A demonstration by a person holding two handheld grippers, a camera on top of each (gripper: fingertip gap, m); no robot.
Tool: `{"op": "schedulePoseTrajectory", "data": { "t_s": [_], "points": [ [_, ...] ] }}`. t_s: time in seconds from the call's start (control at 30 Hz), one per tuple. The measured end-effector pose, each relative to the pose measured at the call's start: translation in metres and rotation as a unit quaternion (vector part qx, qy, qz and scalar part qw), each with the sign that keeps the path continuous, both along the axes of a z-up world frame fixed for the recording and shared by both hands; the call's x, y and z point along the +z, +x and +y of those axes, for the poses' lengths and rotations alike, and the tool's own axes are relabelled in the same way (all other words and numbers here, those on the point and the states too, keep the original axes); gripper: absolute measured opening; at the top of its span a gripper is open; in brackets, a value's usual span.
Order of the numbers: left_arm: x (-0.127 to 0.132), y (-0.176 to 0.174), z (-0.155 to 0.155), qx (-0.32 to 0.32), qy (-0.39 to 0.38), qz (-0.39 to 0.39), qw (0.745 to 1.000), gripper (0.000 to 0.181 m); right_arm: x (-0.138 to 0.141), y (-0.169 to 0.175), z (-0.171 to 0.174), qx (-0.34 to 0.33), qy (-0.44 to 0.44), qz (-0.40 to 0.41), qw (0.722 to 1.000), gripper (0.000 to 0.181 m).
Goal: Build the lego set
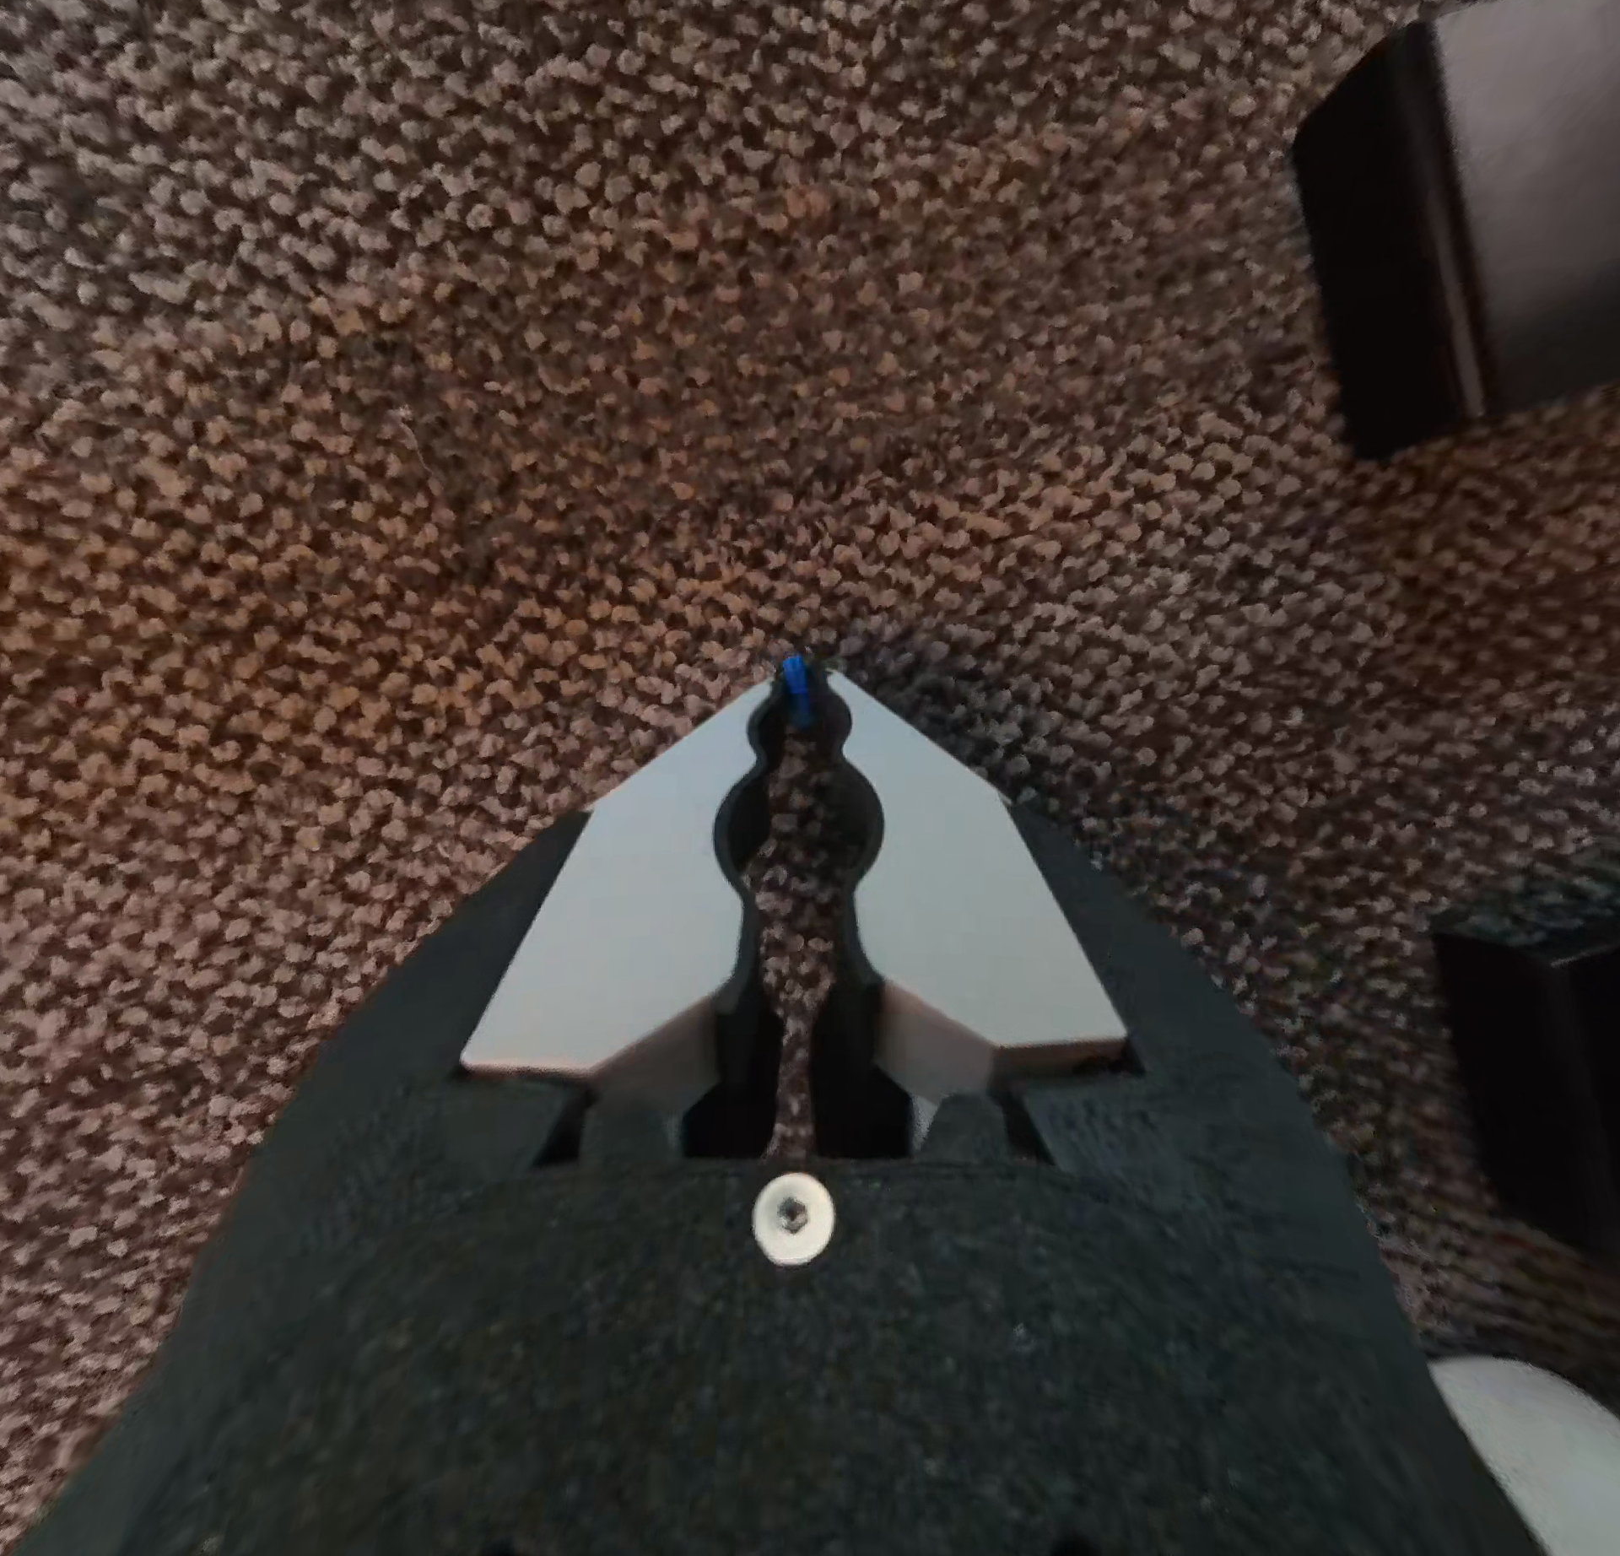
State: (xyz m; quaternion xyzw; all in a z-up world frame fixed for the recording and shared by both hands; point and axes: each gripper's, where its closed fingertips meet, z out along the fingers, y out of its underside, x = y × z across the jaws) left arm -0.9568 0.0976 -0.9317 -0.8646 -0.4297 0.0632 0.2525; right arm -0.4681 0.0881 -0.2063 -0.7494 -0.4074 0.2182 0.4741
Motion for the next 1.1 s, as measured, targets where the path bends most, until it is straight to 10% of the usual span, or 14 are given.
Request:
{"op": "schedulePoseTrajectory", "data": {
  "t_s": [0.03, 0.23, 0.37, 0.5, 0.67, 0.8, 0.93, 1.1],
  "points": [
    [0.000, 0.001, 0.000, -0.005, 0.006, -0.015, 1.000, 0.006, 0.000, 0.000, 0.000, -0.001, 0.001, 0.000, 1.000, 0.026],
    [0.056, 0.019, -0.020, -0.111, 0.077, -0.048, 0.990, 0.005, 0.003, 0.001, 0.000, -0.002, 0.006, 0.011, 1.000, 0.025],
    [0.181, 0.048, -0.043, -0.203, 0.200, -0.037, 0.958, 0.005, 0.008, -0.003, -0.004, 0.012, 0.020, 0.018, 1.000, 0.025],
    [0.360, 0.092, -0.068, -0.264, 0.371, -0.096, 0.885, 0.005, 0.012, -0.014, -0.015, 0.049, 0.023, 0.030, 0.998, 0.032],
    [0.597, 0.172, -0.099, -0.411, 0.500, -0.100, 0.756, 0.005, 0.047, -0.039, -0.040, 0.137, 0.054, 0.090, 0.985, 0.026],
    [0.733, 0.273, -0.115, -0.593, 0.494, -0.006, 0.636, 0.005, 0.066, -0.057, -0.089, 0.259, -0.121, 0.078, 0.955, 0.042],
    [0.809, 0.391, -0.128, -0.728, 0.471, 0.095, 0.490, 0.005, 0.095, -0.028, -0.115, 0.258, -0.245, 0.114, 0.928, 0.040],
    [0.828, 0.523, -0.140, -0.815, 0.432, 0.175, 0.343, 0.005, 0.111, 0.049, -0.122, 0.194, -0.296, 0.173, 0.919, 0.025]
  ]
}}
